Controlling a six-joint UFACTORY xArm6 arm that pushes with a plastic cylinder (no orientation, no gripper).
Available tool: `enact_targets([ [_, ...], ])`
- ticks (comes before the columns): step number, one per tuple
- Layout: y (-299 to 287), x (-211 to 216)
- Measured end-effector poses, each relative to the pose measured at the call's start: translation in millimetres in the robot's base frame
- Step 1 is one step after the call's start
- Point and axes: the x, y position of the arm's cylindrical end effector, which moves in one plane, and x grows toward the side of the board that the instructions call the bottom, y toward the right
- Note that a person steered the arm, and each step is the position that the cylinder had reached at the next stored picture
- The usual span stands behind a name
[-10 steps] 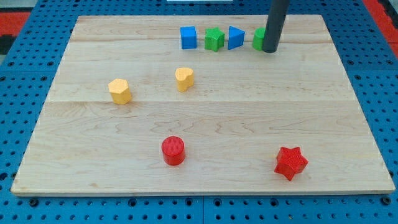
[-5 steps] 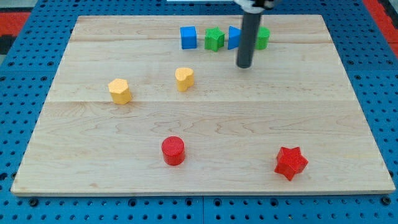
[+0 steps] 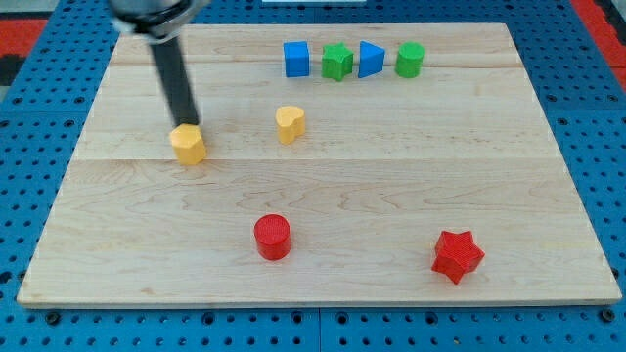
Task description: Place the yellow hexagon left to the yellow heart
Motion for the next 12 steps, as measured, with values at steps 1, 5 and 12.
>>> enact_targets([
  [1,-48,37],
  [5,17,51],
  [12,20,3],
])
